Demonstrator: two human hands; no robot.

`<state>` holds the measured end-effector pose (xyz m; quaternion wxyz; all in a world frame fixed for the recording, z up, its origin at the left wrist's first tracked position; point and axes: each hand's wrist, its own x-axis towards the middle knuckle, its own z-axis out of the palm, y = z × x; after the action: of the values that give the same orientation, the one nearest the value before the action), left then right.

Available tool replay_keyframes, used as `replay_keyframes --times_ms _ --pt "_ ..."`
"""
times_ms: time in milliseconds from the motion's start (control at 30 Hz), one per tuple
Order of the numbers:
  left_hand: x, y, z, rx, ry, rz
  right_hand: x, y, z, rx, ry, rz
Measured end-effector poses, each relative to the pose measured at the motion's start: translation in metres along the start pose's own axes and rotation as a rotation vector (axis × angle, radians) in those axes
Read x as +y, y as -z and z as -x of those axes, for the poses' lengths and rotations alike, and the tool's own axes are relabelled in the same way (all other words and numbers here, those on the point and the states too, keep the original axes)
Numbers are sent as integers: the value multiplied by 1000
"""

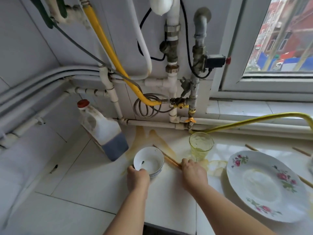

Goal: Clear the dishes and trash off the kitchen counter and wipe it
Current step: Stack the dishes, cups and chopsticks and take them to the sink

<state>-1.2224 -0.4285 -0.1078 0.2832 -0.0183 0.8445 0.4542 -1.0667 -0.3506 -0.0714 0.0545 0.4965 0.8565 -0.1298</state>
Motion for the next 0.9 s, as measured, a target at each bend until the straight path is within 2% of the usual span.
replay_keyframes --times_ms 67,167,267,367,500,667,767,900 --pt "2 4 5 12 -19 9 -1 -3 2 -40 -47 -35" --pt "15 15 23 44 -51 111 -1 -2 7 -31 -98 -232" --pt "32 22 41 23 -107 287 -3 12 13 84 -158 -419" --pt "51 19 58 -14 -200 342 3 30 17 208 -216 -646" --pt "69 -3 94 -146 -376 238 32 53 25 356 -252 -896" --pt "75 -52 147 -369 -508 45 92 75 48 551 -375 -991" --pt "70 -91 183 -472 -512 -130 139 80 69 579 -443 -1004" --pt "59 -130 224 -507 -448 -295 200 77 95 550 -550 -949"
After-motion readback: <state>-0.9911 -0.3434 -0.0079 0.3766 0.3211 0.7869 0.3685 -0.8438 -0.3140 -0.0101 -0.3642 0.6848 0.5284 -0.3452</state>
